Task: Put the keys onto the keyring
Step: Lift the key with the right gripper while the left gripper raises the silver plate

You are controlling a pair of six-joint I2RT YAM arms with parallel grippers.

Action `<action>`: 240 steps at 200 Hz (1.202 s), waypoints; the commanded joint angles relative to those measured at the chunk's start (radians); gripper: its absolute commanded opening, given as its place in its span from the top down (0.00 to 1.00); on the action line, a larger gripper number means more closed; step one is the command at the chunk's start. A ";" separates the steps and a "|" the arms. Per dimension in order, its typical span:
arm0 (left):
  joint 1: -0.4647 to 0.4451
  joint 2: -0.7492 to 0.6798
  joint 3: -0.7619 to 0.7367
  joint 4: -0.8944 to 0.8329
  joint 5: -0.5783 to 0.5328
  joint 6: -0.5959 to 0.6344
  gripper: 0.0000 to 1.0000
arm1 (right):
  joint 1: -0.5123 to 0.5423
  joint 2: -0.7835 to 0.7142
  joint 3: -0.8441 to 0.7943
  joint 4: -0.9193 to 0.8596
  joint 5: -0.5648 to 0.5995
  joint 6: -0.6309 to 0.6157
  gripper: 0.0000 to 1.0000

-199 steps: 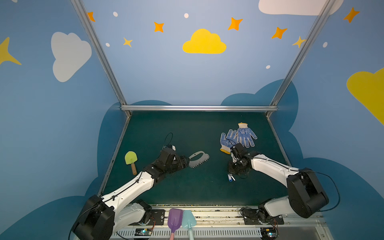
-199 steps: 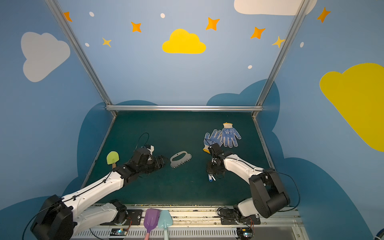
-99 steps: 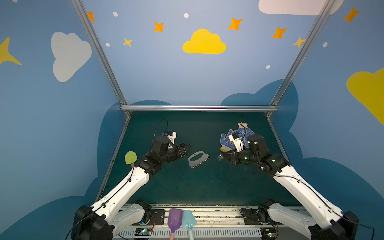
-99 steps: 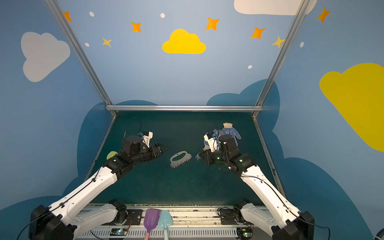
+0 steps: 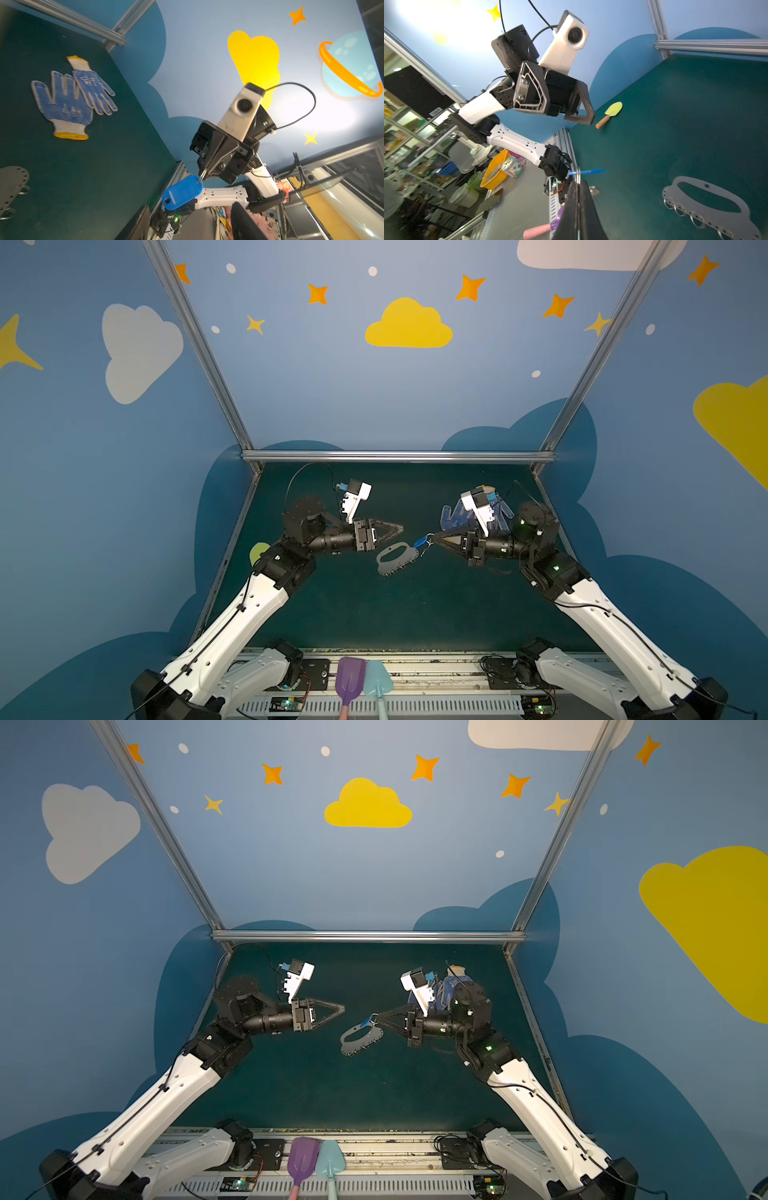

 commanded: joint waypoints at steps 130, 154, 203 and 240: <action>-0.165 0.138 0.215 -0.257 -0.022 0.280 0.60 | 0.036 0.082 0.188 -0.282 -0.119 -0.070 0.96; -0.171 0.154 0.207 -0.268 -0.002 0.299 0.65 | 0.049 0.098 0.238 -0.414 -0.100 -0.127 0.96; -0.171 0.118 0.189 -0.255 -0.004 0.305 0.65 | 0.059 0.106 0.267 -0.505 -0.077 -0.165 0.96; -0.168 0.117 0.178 -0.257 0.016 0.298 0.74 | 0.062 0.115 0.284 -0.526 -0.085 -0.177 0.95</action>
